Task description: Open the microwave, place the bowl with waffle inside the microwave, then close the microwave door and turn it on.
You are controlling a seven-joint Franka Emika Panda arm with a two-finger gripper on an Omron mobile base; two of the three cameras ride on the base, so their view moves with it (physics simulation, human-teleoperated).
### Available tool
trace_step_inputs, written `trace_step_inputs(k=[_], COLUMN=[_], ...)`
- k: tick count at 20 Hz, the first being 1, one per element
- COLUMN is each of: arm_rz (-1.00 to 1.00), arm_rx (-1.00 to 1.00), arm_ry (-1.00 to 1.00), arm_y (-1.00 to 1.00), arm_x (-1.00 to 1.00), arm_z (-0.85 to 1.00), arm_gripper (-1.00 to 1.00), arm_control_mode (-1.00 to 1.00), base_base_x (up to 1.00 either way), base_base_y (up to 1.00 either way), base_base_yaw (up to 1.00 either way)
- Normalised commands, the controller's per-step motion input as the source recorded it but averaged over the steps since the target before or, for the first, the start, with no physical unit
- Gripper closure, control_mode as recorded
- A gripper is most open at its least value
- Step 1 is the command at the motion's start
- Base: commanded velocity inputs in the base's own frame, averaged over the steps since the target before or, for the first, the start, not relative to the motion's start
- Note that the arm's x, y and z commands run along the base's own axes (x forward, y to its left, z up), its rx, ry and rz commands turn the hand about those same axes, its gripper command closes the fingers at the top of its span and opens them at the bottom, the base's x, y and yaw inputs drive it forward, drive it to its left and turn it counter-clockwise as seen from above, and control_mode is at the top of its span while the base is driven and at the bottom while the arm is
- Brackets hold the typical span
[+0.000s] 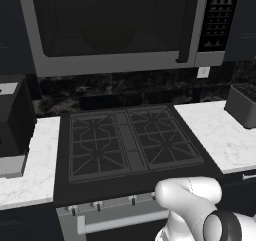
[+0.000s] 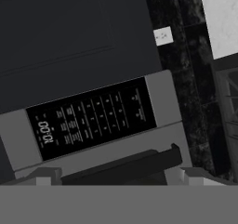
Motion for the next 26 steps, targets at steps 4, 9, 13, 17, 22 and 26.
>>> trace_step_inputs(k=[4,9,13,17,22,26], arm_rz=[0.00,0.01,0.03,0.03,0.03,0.05], arm_rx=[0.00,0.00,0.00,0.00,0.00,0.00], arm_ry=[0.00,0.00,0.00,0.00,0.00,0.00], arm_y=[0.00,0.00,-0.01,-0.06,-0.15,-0.24], arm_x=[0.06,0.01,0.07,0.08,0.08,0.16], arm_z=[0.00,0.00,-0.01,0.00,0.00,0.00], arm_gripper=[-1.00,-1.00,-1.00,-1.00,-1.00,-1.00], arm_control_mode=[-1.00,-1.00,-1.00,-1.00,-1.00,-1.00], base_base_x=[0.00,0.00,0.00,0.00,0.00,0.00], base_base_y=[0.00,0.00,0.00,0.00,0.00,0.00], base_base_yaw=[0.00,0.00,0.00,0.00,0.00,0.00])
